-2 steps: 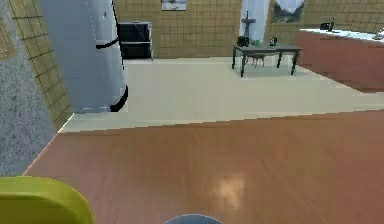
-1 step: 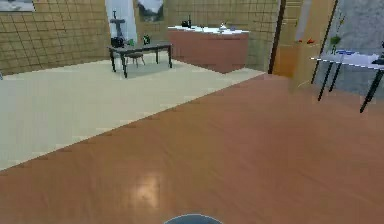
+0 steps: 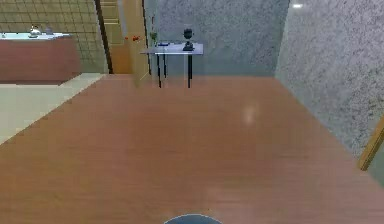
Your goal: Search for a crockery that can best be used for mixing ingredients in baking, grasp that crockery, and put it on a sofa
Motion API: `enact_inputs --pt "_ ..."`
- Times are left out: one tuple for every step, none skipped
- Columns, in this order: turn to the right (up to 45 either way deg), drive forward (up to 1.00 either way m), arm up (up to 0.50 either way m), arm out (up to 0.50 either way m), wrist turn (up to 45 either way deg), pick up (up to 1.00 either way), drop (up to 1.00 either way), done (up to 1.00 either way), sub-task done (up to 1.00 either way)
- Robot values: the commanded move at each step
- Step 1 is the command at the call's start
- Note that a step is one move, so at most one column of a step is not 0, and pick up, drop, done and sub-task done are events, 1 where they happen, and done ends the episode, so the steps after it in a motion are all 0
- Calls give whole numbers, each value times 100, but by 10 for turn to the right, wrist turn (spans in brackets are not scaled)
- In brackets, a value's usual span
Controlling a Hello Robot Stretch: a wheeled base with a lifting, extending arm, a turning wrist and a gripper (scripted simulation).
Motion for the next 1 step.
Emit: enact_inputs --pt "450 0 0 0 0 0 0 0 0"
